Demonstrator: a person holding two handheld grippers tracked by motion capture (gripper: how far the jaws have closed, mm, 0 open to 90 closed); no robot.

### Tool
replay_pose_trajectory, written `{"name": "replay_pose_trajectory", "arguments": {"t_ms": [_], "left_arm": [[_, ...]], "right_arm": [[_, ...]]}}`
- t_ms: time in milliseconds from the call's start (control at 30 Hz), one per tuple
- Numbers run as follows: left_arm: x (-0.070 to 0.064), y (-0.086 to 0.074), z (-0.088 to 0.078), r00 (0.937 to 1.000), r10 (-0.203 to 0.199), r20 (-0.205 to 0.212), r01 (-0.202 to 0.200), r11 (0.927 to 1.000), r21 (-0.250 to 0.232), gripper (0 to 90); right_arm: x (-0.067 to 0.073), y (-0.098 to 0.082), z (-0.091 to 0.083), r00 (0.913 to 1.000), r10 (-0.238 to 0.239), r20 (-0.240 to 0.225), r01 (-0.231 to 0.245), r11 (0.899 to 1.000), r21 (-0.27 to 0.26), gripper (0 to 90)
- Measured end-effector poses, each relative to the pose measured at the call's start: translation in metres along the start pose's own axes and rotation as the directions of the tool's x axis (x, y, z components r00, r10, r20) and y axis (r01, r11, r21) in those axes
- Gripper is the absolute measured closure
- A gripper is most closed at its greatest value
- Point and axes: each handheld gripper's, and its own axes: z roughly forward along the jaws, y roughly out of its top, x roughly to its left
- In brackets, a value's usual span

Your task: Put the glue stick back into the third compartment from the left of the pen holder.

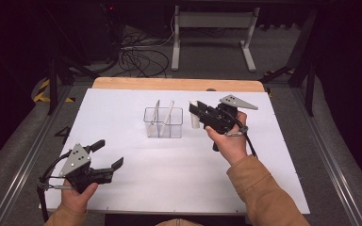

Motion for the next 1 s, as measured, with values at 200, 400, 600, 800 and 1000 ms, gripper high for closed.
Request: {"name": "replay_pose_trajectory", "arguments": {"t_ms": [200,400,600,800,1000], "left_arm": [[0.000,0.000,0.000,1.0000,-0.001,0.000,0.001,1.0000,0.000,13.7],[0.000,0.000,0.000,1.0000,0.002,0.002,-0.002,1.0000,0.001,13.8],[0.000,-0.001,0.000,1.0000,0.002,0.003,-0.002,1.0000,0.001,13.8],[0.000,-0.001,0.001,1.0000,0.004,0.003,-0.004,1.0000,0.004,13.8],[0.000,-0.001,0.001,1.0000,0.004,0.003,-0.004,1.0000,0.003,13.8]], "right_arm": [[0.000,-0.005,0.013,1.0000,-0.004,0.000,0.004,1.000,-0.004,67.2],[0.000,-0.009,0.025,0.9999,-0.014,0.002,0.014,1.000,-0.012,67.2],[-0.001,-0.012,0.035,0.9999,-0.011,0.009,0.012,1.000,-0.020,67.2],[-0.003,-0.015,0.044,0.9999,0.007,0.012,-0.007,1.000,-0.025,67.2],[-0.002,-0.020,0.054,0.9997,0.010,0.023,-0.010,0.999,-0.031,67.1]]}}
